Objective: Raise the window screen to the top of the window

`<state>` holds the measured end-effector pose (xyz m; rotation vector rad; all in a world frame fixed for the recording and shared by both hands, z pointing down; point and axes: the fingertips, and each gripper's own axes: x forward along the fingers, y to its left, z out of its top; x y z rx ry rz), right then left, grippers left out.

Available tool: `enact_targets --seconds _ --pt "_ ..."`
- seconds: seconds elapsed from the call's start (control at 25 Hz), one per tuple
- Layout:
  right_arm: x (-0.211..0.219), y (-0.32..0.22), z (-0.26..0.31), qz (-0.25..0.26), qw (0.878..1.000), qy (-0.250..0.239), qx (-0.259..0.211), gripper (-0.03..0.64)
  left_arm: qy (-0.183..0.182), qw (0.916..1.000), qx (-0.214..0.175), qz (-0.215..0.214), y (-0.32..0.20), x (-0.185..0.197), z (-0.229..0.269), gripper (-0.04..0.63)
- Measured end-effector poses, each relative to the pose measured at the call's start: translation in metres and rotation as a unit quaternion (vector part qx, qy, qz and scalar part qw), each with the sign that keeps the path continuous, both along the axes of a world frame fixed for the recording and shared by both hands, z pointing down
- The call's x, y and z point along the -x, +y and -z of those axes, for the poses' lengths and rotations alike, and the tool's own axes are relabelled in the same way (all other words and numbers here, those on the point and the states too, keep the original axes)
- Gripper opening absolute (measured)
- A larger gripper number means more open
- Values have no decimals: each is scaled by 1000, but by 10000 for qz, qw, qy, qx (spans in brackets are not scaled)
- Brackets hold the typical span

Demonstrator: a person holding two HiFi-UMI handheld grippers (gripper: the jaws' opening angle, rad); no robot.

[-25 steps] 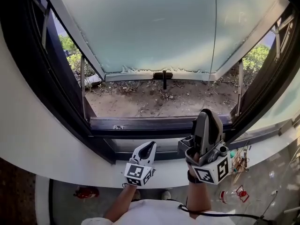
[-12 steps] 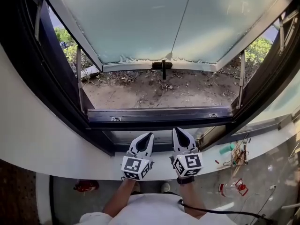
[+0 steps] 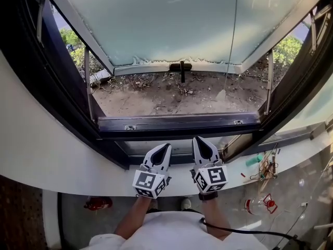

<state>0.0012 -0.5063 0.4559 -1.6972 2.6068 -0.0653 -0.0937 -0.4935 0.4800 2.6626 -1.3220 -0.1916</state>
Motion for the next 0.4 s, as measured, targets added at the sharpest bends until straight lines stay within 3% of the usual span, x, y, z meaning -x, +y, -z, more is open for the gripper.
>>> enact_targets --seconds 0.2,0.4 --pt "4 3 1 49 10000 16 -29 0 -4 10000 -34 -72 5 -4 1 0" --pt "5 4 -1 50 10000 33 -3 2 -84 9999 -75 130 4 1 1 0"
